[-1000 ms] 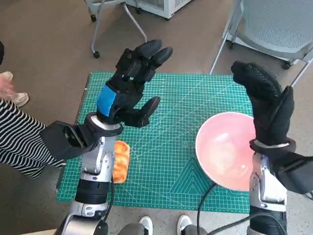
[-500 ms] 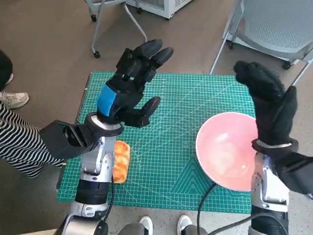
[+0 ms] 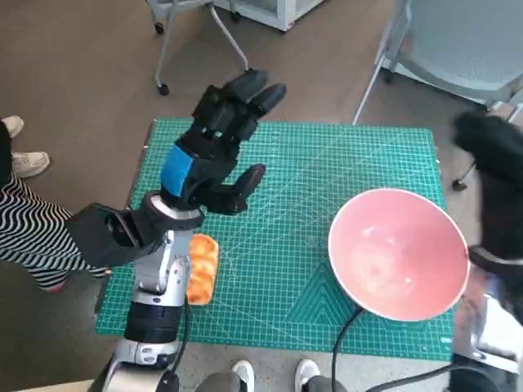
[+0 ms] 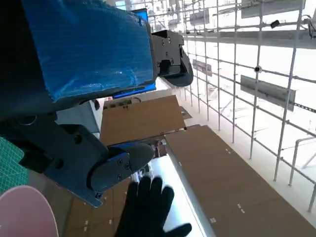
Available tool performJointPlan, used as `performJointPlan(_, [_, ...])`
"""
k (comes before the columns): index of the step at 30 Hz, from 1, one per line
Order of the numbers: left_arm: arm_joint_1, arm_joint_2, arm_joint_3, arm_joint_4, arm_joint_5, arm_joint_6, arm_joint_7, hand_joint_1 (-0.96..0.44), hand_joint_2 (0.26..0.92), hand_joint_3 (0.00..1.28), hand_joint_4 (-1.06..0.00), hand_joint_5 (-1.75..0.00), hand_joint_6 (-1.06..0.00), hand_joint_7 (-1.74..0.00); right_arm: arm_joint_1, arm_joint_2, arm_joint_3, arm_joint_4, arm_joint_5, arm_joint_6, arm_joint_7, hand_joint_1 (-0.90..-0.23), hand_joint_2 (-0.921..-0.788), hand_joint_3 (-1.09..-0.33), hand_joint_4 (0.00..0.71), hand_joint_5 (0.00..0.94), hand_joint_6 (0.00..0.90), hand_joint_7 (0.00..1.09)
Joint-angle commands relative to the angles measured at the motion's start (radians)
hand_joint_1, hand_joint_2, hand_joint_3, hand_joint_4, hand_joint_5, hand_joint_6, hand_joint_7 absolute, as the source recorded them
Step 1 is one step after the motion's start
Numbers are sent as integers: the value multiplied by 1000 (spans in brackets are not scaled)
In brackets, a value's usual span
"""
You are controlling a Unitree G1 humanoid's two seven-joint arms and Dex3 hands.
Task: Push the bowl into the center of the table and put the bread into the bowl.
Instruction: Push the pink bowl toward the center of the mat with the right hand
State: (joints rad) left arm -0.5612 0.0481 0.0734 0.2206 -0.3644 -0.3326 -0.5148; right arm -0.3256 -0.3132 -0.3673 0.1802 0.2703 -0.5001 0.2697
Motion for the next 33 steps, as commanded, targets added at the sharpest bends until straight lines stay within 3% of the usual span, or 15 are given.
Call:
performJointPlan(1, [4, -4, 8, 4, 7, -28, 8, -170, 606, 900, 1, -429, 1, -615, 52, -10, -64, 98, -30, -30, -69, -657, -921, -751, 175, 0, 12, 636])
performJointPlan(7, [3, -16, 6, 13, 23, -41, 27, -178, 605, 904, 1, -428, 1, -608, 52, -24, -113, 286, -29, -92, -106, -655, -921, -762, 167, 1, 0, 625])
performJointPlan(16, [2, -20, 4, 12, 27, -40, 42, -171, 608, 904, 1, -437, 1, -597, 6, -42, -138, 581, -13, -173, -104, -622, -921, -779, 164, 0, 8, 566])
performJointPlan(28, [0, -7, 11, 19, 18, -39, 32, -172, 608, 897, 1, -450, 1, -603, -59, -7, -123, 830, -6, -202, -98, -567, -921, -834, 155, 0, 63, 442])
performJointPlan(33, [-3, -1, 15, 23, 17, -40, 29, -175, 609, 889, 1, -467, 1, -610, -94, 28, -110, 899, 3, -178, -80, -556, -921, -840, 163, 3, 100, 409])
